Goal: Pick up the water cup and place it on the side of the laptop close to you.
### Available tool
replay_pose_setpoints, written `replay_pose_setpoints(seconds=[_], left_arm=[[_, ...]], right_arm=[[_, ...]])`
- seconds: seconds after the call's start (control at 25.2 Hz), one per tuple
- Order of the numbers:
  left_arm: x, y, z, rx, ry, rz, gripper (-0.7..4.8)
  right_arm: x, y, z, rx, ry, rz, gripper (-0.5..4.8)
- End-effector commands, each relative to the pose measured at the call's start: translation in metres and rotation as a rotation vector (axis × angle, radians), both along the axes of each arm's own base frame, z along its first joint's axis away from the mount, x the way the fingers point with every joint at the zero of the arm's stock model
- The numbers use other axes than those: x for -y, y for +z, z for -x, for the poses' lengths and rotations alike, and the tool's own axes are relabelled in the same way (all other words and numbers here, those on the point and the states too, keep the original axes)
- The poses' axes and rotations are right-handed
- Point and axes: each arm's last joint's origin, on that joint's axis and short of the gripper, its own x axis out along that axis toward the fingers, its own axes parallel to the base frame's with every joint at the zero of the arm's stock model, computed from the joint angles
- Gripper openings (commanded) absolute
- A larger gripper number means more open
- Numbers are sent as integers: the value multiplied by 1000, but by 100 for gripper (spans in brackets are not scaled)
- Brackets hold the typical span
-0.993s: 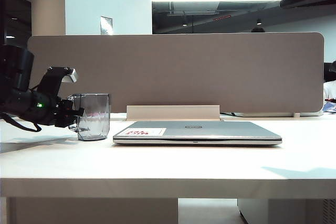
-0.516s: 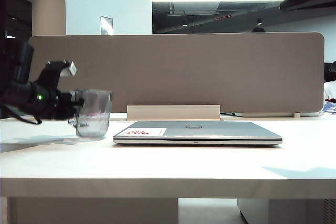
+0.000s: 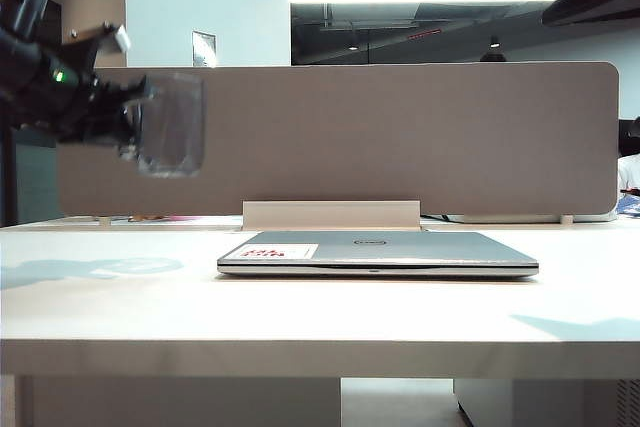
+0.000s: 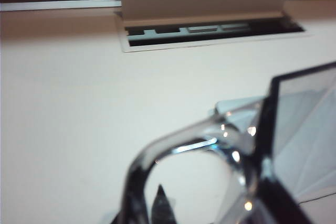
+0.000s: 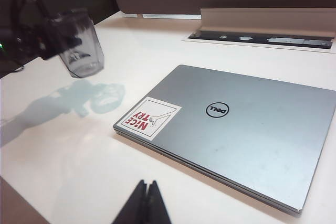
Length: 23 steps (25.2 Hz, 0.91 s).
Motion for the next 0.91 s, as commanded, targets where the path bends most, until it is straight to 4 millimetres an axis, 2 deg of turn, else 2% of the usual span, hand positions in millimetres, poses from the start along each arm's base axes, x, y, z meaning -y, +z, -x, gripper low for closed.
replay_pose_setpoints(seconds=[0.04, 0.24, 0.32, 0.56, 0.91], left_arm=[[19, 13, 11, -24, 62, 25, -6], [71, 21, 35, -57, 113, -56, -6], [98, 18, 47, -93, 146, -67, -6], [154, 4, 87, -110, 290, -90, -6], [211, -11, 154, -36, 503, 177, -6]], right_arm=[[0, 2, 0, 18, -16, 2, -2], [0, 2, 0, 18, -16, 2, -2], [0, 2, 0, 19, -16, 2, -2], [1, 2, 0, 22, -15, 5, -2], [1, 2, 0, 21, -14, 4, -2]])
